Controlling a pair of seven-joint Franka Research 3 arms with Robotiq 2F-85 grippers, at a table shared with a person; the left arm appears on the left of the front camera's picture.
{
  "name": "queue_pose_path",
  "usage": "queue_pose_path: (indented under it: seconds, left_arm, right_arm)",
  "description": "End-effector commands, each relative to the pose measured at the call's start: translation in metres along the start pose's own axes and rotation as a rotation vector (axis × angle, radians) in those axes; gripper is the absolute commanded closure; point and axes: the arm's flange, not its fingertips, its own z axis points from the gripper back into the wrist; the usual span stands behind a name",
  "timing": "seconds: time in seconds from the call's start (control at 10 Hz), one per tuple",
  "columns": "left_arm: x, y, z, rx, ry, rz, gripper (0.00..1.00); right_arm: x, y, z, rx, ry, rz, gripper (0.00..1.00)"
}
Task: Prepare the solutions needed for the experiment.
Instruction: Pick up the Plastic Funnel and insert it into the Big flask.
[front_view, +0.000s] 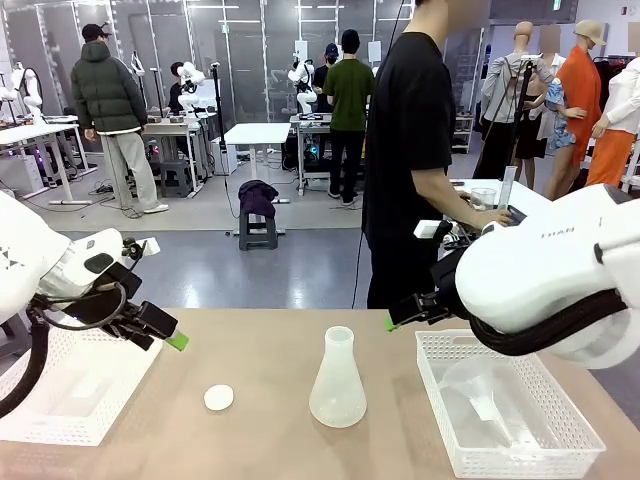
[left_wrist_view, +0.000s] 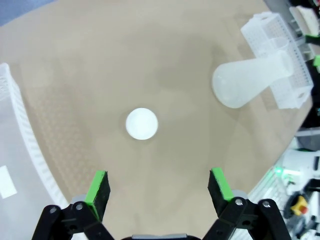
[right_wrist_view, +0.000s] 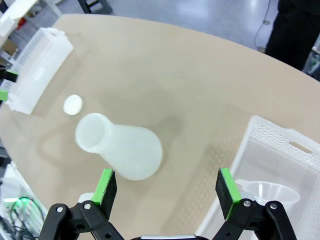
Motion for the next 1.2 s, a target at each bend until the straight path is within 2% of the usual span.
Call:
queue_pose_path:
  seconds: [0.0,0.3,0.7,0.9,1.1]
  left_arm:
    - [0.010,0.016,-0.008,-0.189,0.023,0.157,0.00]
    - [0.011,0.028,-0.015,-0.445,0.066,0.283,0.00]
    - [0.004,0.063,-0.011,-0.853,-0.106,0.316,0.00]
    - [-0.005,0.081,-0.004,-0.968,-0.151,0.346,0.00]
    - [-0.013,0.096,-0.001,-1.018,-0.169,0.414,0.00]
  right_arm:
    - [0.000,-0.013,-0.021,0.213,-0.091,-0.079,0.00]
    - [-0.006,-0.029,-0.019,0.372,-0.192,-0.211,0.00]
    - [-0.009,-0.052,-0.026,0.573,-0.319,-0.352,0.00]
    - [-0.011,-0.067,-0.028,0.647,-0.361,-0.405,0.00]
    - [-0.013,-0.080,-0.028,0.687,-0.371,-0.419,0.00]
